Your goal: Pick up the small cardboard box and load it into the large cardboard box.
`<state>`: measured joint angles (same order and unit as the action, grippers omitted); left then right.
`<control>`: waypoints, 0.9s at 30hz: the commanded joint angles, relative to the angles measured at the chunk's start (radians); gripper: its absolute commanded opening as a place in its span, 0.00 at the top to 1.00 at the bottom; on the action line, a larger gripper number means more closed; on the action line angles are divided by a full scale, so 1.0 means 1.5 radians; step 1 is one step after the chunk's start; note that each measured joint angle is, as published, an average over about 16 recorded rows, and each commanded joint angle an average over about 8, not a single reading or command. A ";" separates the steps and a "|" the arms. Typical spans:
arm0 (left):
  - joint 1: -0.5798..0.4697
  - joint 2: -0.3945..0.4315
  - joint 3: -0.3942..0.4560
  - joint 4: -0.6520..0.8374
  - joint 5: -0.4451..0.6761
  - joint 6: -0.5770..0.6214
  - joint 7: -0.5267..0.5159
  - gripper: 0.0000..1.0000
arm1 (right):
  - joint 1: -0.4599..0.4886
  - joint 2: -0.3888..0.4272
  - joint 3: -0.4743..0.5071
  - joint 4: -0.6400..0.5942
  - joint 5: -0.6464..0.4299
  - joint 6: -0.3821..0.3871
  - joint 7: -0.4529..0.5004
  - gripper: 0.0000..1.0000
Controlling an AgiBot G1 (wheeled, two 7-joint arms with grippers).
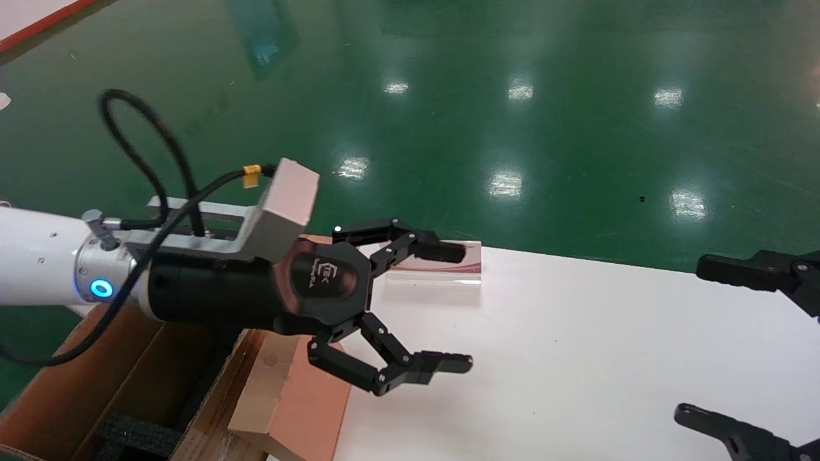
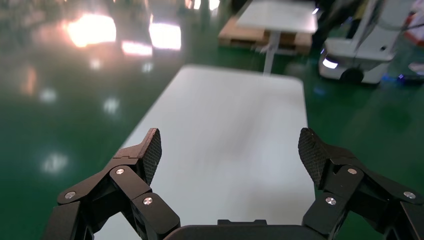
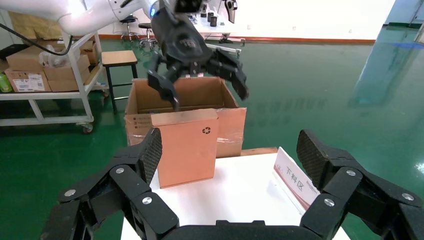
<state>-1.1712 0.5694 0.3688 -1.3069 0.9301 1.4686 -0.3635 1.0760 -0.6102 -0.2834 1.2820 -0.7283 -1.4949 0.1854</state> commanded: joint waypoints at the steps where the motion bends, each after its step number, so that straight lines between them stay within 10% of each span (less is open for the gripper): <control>1: -0.013 -0.007 0.014 -0.002 0.028 -0.005 -0.026 0.00 | 0.000 0.000 0.000 0.000 0.000 0.000 0.000 0.00; 14: -0.258 0.031 0.190 -0.010 0.313 0.074 -0.365 0.00 | 0.000 0.000 -0.001 0.000 0.000 0.000 0.000 0.00; 27: -0.464 0.056 0.438 -0.018 0.443 0.083 -0.617 0.00 | 0.000 0.001 -0.001 0.000 0.001 0.000 -0.001 0.00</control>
<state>-1.8641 0.6523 1.0242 -1.3314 1.5711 1.5925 -1.2802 1.0765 -0.6094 -0.2854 1.2818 -0.7269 -1.4942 0.1843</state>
